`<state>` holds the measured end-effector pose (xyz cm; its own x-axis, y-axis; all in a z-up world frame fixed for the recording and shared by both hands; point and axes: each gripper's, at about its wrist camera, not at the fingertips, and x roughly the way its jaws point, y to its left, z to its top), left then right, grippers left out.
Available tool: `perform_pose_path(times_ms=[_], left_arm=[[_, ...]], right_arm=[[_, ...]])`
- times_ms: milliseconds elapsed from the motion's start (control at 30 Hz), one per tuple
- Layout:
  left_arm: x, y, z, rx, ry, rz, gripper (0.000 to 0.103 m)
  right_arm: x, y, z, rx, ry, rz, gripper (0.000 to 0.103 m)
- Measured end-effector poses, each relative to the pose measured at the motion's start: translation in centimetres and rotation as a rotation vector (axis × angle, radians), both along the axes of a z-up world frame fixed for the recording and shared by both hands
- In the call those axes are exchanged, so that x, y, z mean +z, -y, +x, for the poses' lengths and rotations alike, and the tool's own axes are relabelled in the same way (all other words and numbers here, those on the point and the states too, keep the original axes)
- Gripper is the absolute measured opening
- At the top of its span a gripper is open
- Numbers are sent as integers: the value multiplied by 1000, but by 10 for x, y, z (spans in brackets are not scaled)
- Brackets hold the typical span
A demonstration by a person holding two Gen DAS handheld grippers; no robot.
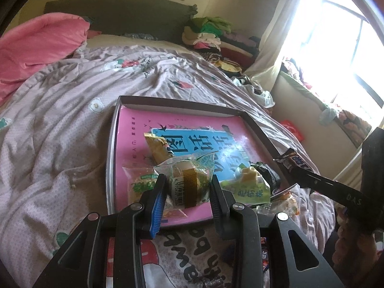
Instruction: Organize snacks
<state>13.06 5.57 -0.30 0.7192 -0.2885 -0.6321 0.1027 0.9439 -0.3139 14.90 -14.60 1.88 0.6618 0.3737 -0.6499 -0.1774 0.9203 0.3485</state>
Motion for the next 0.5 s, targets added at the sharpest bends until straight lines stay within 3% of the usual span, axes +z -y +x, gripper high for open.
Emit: perform_pose_path(times_ms=[500], left_arm=[[12,14,5,-20,-1,16,35]], right_arm=[[-3,-6,23,7,6,-23,28]])
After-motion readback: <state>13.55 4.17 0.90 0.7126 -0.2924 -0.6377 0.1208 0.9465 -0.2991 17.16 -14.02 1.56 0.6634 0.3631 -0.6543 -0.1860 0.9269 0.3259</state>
